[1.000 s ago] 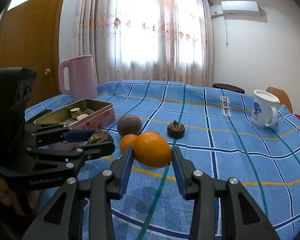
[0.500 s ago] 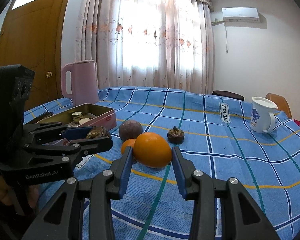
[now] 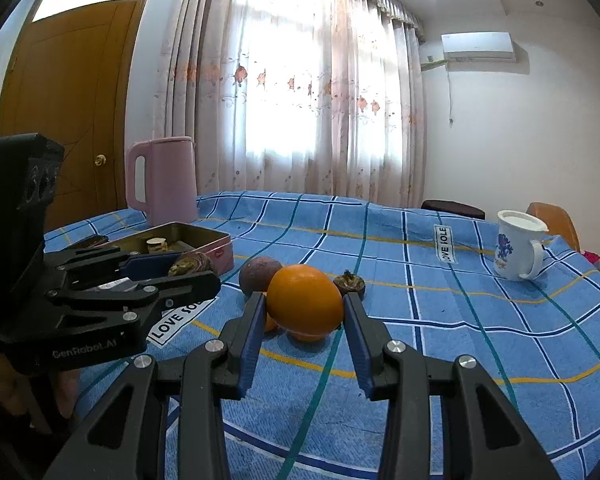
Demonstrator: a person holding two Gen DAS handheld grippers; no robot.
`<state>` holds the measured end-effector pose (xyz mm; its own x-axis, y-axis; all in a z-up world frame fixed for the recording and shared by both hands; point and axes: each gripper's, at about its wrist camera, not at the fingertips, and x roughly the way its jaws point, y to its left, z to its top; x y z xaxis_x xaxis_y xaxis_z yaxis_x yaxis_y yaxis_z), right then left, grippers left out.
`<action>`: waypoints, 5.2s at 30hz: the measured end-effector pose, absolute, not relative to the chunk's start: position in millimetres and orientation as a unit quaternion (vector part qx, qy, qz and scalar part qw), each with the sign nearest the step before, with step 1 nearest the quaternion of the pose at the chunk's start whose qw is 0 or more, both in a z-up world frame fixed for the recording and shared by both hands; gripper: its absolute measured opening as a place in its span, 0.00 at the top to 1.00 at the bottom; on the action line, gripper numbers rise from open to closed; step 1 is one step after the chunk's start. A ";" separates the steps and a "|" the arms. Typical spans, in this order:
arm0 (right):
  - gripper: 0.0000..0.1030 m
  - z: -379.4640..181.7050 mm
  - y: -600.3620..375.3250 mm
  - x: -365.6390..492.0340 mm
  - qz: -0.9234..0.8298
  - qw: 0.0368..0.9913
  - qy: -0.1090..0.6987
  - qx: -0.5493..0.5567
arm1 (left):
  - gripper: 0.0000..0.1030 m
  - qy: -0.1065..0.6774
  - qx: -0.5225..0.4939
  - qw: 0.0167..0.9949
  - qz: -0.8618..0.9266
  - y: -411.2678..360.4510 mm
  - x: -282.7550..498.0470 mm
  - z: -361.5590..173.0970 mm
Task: Organize fruits
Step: 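Carry the orange and brown fruit over the metal tin box, then release the orange and brown fruit into the box with both tools, then grasp a large orange with the right tool while the left tool grasps another orange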
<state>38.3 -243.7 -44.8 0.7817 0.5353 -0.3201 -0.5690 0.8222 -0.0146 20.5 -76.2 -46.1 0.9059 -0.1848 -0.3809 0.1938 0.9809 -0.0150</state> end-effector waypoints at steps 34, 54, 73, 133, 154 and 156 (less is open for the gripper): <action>0.60 3.5 -106.0 66.6 0.415 0.883 0.178 -0.126 | 0.61 0.232 -0.070 0.970 0.022 75.6 20.4 -21.2; 0.60 -44.3 -24.8 70.6 0.451 0.830 0.260 -0.200 | 0.61 0.301 -0.070 0.950 0.049 106.5 39.5 -50.4; 0.47 -47.4 -18.5 71.3 0.451 0.826 0.271 -0.199 | 0.37 0.304 -0.061 0.949 0.058 103.0 39.1 -48.7; 0.54 -45.9 -231.4 136.5 0.257 0.908 0.329 -0.030 | 0.62 0.415 -0.006 0.900 -0.134 -81.2 121.1 -73.8; 0.54 -29.4 -236.3 109.3 0.286 0.925 0.250 -0.031 | 0.63 0.277 -0.036 0.956 -0.089 -57.6 82.0 -39.2; 0.54 -28.3 -236.4 106.9 0.287 0.926 0.244 -0.032 | 0.63 0.270 -0.031 0.958 -0.087 -59.4 79.4 -37.9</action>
<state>106.9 -236.4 -28.3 0.7170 0.5150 -0.4698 -0.5463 0.8337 0.0803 79.4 -59.4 -37.9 0.8392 -0.1837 -0.5119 0.1502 0.9829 -0.1065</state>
